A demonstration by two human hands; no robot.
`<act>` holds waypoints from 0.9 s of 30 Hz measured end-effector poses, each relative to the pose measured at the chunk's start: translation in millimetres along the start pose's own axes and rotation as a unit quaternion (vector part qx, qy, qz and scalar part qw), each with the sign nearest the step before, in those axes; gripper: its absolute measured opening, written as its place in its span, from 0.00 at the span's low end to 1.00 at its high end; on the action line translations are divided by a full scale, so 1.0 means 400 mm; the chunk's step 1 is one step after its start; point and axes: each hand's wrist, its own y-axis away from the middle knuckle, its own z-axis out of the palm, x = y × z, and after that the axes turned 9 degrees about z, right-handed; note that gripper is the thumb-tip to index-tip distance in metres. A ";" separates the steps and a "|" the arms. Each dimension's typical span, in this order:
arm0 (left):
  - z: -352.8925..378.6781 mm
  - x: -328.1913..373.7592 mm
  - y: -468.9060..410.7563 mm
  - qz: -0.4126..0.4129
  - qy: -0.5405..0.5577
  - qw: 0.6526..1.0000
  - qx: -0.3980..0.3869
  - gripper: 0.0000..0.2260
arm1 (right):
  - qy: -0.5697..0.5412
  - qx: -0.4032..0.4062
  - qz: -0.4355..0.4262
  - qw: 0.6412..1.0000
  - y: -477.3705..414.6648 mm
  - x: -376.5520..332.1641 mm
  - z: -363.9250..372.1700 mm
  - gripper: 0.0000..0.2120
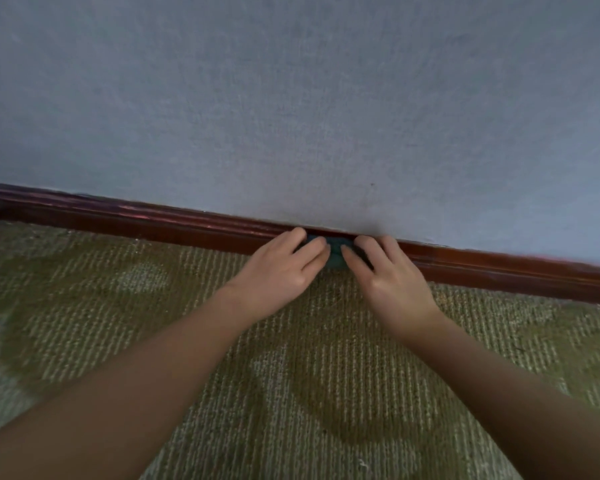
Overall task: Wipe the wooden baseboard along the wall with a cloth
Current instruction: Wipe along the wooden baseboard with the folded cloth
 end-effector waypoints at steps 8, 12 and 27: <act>0.021 0.002 -0.019 -0.011 -0.007 0.999 0.049 0.12 | -0.008 -0.007 0.036 0.999 0.014 0.010 0.013 0.23; 0.028 -0.009 -0.012 -0.012 0.003 0.998 0.062 0.12 | -0.010 -0.016 0.041 0.999 0.010 0.000 0.008 0.22; -0.041 -0.052 0.086 -0.034 0.001 0.999 0.016 0.13 | -0.046 0.023 0.016 0.999 -0.051 -0.085 -0.004 0.20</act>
